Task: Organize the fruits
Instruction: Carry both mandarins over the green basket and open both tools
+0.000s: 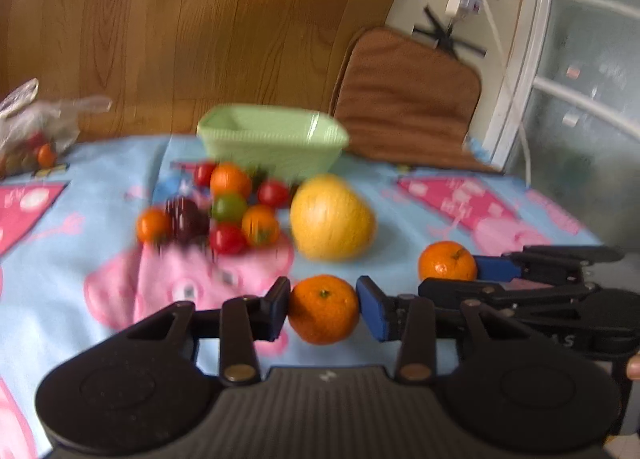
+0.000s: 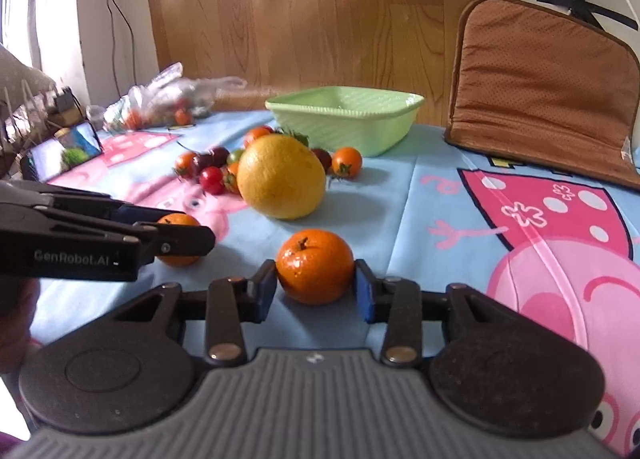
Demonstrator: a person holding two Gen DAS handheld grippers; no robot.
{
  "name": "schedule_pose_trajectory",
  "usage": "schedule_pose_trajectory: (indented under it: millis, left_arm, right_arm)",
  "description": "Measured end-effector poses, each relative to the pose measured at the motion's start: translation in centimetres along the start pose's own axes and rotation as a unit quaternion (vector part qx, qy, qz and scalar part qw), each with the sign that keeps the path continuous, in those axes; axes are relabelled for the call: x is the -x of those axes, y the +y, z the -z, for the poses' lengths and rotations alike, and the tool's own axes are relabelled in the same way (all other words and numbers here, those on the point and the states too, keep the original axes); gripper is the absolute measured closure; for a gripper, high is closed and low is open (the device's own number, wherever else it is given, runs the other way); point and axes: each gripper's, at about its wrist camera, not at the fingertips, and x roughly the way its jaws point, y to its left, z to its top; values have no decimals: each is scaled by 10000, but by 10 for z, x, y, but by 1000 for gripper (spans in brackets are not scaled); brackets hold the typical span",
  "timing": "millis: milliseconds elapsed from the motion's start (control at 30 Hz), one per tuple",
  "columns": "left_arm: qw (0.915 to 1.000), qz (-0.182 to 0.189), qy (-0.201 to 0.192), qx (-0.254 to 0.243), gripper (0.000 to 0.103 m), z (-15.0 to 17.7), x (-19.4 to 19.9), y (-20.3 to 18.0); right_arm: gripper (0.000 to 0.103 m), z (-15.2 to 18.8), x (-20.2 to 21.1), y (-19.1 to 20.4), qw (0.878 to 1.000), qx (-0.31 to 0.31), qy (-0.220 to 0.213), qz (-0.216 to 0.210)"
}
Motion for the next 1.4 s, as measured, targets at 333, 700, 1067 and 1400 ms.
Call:
schedule_pose_trajectory:
  millis: [333,700,1067,1400]
  left_arm:
    - [9980,-179,-603,-26,65,-126,-71,34]
    - [9985,-551,76,20,64,-139,-161,64]
    - [9922,-1135,23,508,52,-139,-146,107]
    - [9951,-497,464,724,58,-124,-161,92]
  right_arm:
    - [59,-117,-61,-41,9964,112,-824,-171]
    - [58,-120,-166,-54,9990,437,-62,-7]
    - [59,-100,-113,-69,9980,23,-627,29]
    - [81,-94,-143,-83,9978,-632,179,38]
